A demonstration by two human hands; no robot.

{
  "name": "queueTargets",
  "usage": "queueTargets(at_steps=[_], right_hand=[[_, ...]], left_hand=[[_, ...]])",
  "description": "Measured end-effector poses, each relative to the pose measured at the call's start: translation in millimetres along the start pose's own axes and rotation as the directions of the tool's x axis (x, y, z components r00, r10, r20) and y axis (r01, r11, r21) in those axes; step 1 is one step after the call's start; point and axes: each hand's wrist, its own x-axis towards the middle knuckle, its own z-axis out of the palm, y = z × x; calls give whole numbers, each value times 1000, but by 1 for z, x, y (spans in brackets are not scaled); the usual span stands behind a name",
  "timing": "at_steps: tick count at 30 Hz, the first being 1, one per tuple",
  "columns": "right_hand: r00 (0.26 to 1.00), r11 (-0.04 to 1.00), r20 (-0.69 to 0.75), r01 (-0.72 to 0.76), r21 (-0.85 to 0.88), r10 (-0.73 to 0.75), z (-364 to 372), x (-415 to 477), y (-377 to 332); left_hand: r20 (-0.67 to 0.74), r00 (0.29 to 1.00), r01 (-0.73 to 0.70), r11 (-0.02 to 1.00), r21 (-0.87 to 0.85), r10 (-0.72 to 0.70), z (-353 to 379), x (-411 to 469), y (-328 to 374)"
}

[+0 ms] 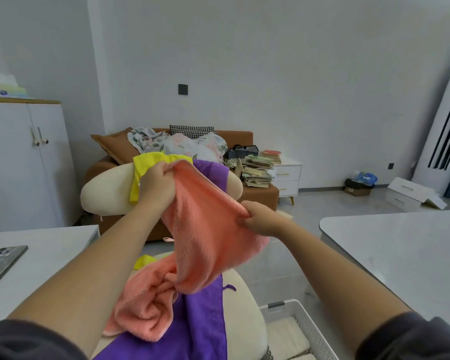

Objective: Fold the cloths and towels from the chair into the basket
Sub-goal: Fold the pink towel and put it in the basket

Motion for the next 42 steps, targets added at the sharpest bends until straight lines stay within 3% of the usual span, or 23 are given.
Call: queueTargets(at_steps=[4, 9, 10, 12, 14, 16, 19, 23, 25, 28, 31, 34, 36, 38, 40, 42], right_hand=[[994, 999, -112, 8, -47, -13, -1, 0, 6], [968, 952, -166, -220, -214, 187, 0, 10, 15], [958, 958, -199, -241, -157, 208, 1, 10, 16], [929, 957, -256, -224, 186, 267, 7, 9, 18], [904, 806, -265, -129, 578, 334, 17, 6, 15], [904, 644, -196, -105, 758, 379, 33, 2, 8], [907, 537, -21, -231, 812, 422, 59, -1, -1], [917, 623, 89, -333, 708, 390, 89, 0, -7], [921, 646, 106, -342, 682, 375, 97, 2, -9], [924, 698, 141, -362, 617, 355, 102, 3, -11], [929, 723, 156, -360, 590, 335, 100, 2, -10], [952, 720, 126, -294, 629, 278, 94, 4, -5], [967, 693, 131, -249, 676, 220, 87, 6, -3], [974, 638, 158, -225, 737, 161, 78, 8, -3], [980, 624, 152, -201, 755, 131, 65, 9, -6], [988, 688, 65, -145, 711, 140, 49, 9, -11]], left_hand=[[9, 999, 48, 993, 108, -49, -10, 5, -18], [26, 993, 103, 963, 249, -112, -14, -2, -45], [13, 991, 127, 952, 278, -136, -14, -4, -51], [7, 980, 183, 919, 350, -198, -16, -8, -66], [70, 961, 213, 880, 424, -267, -16, -13, -89], [188, 917, 210, 826, 522, -352, -12, -22, -113], [319, 788, 192, 703, 685, -526, -4, -44, -139], [436, 619, 228, 681, 696, -653, 3, -76, -169], [463, 604, 220, 694, 685, -648, 14, -86, -197], [503, 624, 102, 701, 706, -598, 31, -100, -237], [490, 732, -5, 717, 698, -473, 31, -97, -219], [494, 839, -108, 820, 562, -228, 24, -72, -177], [529, 848, -195, 929, 315, -2, 18, -55, -139], [540, 828, -245, 963, 110, 149, 9, -39, -96], [562, 798, -293, 955, 42, 219, 2, -24, -62], [541, 813, -337, 931, 138, 214, -3, -8, -42]])
